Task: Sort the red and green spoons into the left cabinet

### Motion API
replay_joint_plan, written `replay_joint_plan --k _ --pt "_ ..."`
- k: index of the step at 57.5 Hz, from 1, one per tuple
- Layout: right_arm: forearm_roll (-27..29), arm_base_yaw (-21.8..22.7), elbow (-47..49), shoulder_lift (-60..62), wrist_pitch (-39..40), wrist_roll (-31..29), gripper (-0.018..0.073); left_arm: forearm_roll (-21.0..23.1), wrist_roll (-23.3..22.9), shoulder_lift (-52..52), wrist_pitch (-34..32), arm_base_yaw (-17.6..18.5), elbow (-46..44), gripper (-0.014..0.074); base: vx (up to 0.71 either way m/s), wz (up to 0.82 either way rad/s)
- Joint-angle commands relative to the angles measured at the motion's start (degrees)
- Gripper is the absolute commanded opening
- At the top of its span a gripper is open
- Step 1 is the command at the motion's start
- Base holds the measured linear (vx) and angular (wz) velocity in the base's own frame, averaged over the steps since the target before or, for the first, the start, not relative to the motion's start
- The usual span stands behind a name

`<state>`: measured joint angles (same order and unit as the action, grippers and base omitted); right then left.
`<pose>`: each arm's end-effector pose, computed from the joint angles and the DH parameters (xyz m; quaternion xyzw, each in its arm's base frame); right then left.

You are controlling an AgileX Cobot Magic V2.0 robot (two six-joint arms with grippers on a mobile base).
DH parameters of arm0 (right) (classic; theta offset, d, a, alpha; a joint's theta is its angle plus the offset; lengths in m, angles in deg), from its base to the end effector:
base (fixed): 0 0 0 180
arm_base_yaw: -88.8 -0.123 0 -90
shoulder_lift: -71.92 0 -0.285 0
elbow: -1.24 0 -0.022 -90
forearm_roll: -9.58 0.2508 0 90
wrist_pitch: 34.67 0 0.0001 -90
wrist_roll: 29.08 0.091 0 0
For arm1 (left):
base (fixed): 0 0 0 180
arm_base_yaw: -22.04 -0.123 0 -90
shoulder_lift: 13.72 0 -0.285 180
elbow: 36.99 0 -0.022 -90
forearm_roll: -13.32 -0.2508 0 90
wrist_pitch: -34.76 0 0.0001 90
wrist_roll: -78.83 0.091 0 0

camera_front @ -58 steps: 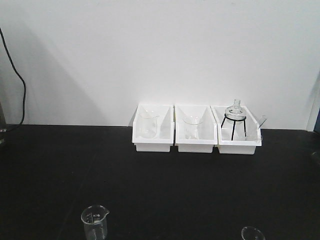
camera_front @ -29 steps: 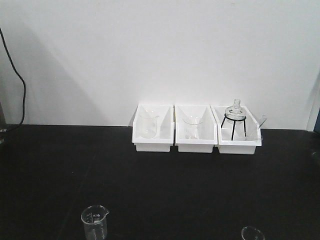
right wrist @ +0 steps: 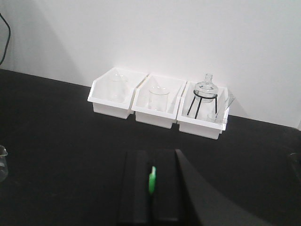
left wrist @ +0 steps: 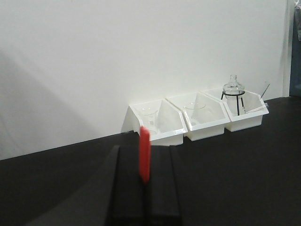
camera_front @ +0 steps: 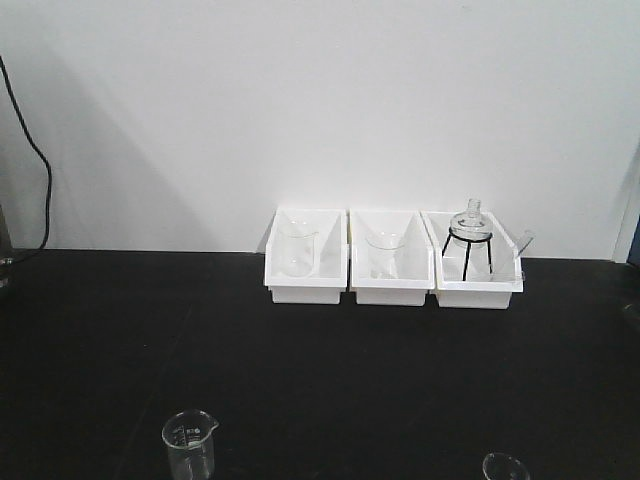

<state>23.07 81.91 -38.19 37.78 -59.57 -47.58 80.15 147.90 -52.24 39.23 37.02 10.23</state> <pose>0.0864 0.0195 0.3625 -0.1181 0.7444 0.0409 0.6559 0.1105 -0.0364 0.3450 0.1294 0.6793 -0.1043 0.7147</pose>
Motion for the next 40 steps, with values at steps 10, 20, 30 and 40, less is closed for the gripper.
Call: replay_joint_plan --k 10,20,30,40 --pt "0.3 0.2 1.5 -0.3 4.6 -0.1 -0.0004 0.9 -0.4 -0.1 -2.1 0.4 -1.6 -0.0001 0.00 0.00" --pt "0.3 0.2 1.5 -0.3 4.6 -0.1 -0.0004 0.9 -0.4 -0.1 -2.1 0.4 -1.6 -0.0001 0.00 0.00" --pt "0.3 0.2 1.5 -0.3 4.6 -0.1 -0.0004 0.9 -0.4 -0.1 -2.1 0.4 -1.6 -0.0001 -0.01 0.00" --pt "0.3 0.2 1.5 -0.3 4.6 -0.1 -0.0004 0.9 -0.4 -0.1 -2.1 0.4 -1.6 -0.0001 -0.05 -0.03"
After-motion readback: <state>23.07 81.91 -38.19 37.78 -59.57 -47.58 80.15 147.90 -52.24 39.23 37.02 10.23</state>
